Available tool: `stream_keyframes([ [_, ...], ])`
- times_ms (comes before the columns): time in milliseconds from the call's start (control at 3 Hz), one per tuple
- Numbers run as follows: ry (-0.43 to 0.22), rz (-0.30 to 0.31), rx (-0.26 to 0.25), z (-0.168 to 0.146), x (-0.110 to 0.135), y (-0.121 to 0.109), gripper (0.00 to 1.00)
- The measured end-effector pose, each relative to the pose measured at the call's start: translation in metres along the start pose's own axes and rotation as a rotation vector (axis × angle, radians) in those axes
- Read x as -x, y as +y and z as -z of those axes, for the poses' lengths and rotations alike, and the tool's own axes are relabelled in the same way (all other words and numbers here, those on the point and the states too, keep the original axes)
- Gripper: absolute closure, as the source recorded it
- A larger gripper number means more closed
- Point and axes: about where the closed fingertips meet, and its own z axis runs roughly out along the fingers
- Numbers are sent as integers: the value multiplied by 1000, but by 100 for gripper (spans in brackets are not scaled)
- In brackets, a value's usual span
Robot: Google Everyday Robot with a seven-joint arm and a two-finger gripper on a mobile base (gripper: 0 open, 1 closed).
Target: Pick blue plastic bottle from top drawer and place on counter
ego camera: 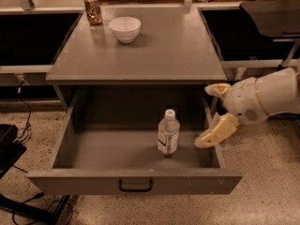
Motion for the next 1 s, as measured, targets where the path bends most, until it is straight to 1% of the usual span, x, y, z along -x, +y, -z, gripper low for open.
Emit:
stream_keyframes([
  [333, -251, -18, -13, -46, 8, 2, 0],
  [667, -371, 27, -53, -60, 45, -5, 0],
  [1000, -367, 36, -53, -60, 48, -4, 0],
])
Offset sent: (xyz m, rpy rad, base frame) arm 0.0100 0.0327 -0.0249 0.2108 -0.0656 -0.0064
